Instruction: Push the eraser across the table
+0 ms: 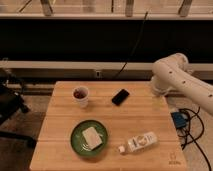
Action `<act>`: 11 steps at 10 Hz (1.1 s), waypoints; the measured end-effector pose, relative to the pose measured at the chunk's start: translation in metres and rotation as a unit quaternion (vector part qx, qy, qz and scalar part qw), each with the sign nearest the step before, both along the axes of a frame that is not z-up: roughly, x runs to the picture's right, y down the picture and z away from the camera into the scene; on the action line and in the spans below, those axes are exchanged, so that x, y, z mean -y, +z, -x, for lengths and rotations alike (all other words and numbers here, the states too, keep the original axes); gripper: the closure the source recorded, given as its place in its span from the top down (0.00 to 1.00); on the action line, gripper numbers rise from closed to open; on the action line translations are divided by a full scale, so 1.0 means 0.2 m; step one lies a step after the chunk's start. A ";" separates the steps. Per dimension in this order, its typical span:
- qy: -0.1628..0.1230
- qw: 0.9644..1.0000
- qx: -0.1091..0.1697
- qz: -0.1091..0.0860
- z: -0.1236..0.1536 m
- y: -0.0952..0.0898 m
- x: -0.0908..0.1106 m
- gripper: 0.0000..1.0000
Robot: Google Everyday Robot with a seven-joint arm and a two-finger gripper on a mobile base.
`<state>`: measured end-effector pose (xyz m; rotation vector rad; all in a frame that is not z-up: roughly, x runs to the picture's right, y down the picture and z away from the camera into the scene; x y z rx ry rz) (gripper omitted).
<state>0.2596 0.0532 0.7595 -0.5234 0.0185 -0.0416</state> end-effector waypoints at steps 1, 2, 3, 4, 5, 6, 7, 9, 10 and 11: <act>-0.002 1.000 0.000 0.000 0.00 0.01 0.00 0.80; -0.005 1.000 0.002 0.000 0.02 0.03 0.01 0.80; -0.007 1.000 0.005 -0.001 0.04 0.04 0.02 0.80; -0.009 1.000 0.006 -0.003 0.04 0.06 0.03 0.80; -0.010 1.000 0.007 -0.004 0.04 0.07 0.03 0.80; -0.011 1.000 0.008 -0.004 0.04 0.08 0.03 0.80; -0.013 1.000 0.009 -0.005 0.05 0.10 0.04 0.80; -0.013 1.000 0.011 -0.006 0.05 0.12 0.05 0.80; -0.014 1.000 0.011 -0.007 0.05 0.13 0.05 0.80; -0.015 1.000 0.012 -0.007 0.06 0.15 0.06 0.80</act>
